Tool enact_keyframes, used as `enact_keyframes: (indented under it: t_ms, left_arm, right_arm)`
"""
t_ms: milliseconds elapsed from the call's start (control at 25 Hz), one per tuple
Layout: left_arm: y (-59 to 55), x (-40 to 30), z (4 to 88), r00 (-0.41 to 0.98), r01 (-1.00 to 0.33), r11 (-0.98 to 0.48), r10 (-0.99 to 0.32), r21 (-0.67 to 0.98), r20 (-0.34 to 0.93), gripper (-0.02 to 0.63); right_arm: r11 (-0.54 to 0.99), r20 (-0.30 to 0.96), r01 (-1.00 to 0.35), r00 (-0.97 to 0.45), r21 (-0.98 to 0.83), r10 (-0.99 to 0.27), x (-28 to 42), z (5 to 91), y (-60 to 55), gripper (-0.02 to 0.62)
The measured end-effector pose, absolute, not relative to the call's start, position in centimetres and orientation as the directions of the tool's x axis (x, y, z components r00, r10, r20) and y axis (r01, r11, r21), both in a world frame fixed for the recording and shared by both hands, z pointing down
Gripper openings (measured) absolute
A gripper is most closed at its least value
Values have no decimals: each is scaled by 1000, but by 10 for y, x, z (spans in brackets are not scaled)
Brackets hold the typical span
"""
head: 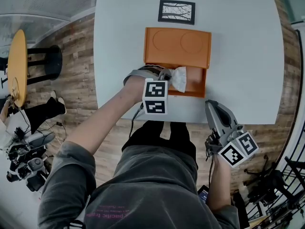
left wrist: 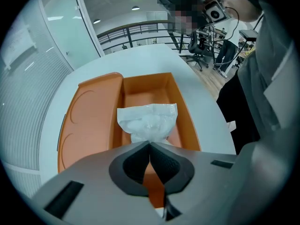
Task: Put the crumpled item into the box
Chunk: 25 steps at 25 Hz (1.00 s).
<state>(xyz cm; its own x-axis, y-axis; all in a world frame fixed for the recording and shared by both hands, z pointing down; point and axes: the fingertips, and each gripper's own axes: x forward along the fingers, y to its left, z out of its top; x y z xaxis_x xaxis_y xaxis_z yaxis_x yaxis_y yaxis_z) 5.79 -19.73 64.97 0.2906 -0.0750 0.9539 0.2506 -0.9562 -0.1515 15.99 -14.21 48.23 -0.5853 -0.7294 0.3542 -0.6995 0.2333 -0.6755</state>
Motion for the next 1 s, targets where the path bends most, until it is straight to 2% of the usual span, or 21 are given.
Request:
enact_keyframes:
  t_ms: [320,1000]
  left_arm:
    - [-201,62,659,242,247,-960,-74,-135,968,17]
    - [-203,69,656,276,231,-956,-113,-180,954,46]
  right_arm:
    - [219,358,-697,-581,-683,-732,167,487,-144,2]
    - [216,363,-705,-573,-676,-735,171,485,-140,2]
